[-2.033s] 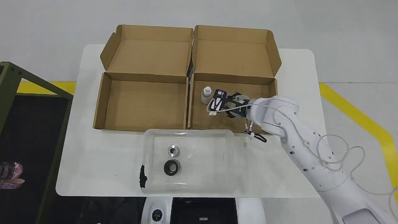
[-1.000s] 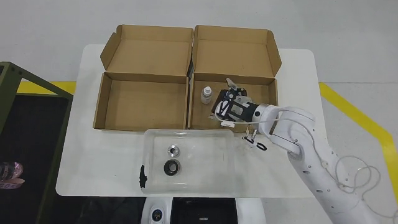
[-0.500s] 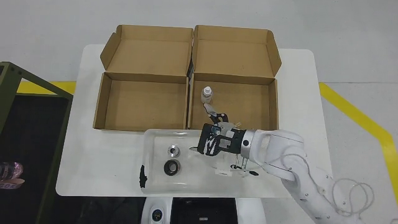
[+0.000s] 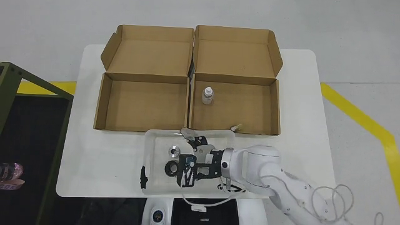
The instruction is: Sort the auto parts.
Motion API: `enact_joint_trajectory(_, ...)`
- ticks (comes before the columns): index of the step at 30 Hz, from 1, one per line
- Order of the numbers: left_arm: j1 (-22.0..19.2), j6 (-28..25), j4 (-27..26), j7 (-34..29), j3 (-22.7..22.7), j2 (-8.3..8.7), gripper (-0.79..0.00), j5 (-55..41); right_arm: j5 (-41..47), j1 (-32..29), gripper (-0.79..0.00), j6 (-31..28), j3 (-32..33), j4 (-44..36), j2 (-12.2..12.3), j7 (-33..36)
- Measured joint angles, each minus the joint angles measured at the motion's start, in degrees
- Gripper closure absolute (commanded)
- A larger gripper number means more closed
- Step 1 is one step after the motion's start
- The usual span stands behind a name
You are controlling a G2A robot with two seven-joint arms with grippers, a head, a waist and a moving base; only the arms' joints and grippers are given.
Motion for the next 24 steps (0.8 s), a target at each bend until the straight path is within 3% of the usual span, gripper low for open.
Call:
enact_joint_trajectory(1,0.00,0.00,0.00,0.00,0.00,0.00,-0.785,0.00,-0.09,0.16,-0.511,-0.05,-0.43,0.34,-0.10,0.02)
enact_joint_trajectory(6,0.00,0.00,0.00,0.00,0.00,0.00,-0.785,0.00,0.08,1.05,-0.520,-0.54,-2.09,2.35,-0.54,0.59)
enact_joint_trajectory(10,0.00,0.00,0.00,0.00,0.00,0.00,-0.785,0.00,0.28,1.59,-0.357,-0.27,-2.33,4.05,-0.75,1.12)
enact_joint_trajectory(24,0.00,0.00,0.00,0.00,0.00,0.00,-0.785,0.00,0.74,4.21,-0.360,0.72,-2.95,9.54,-1.62,2.47)
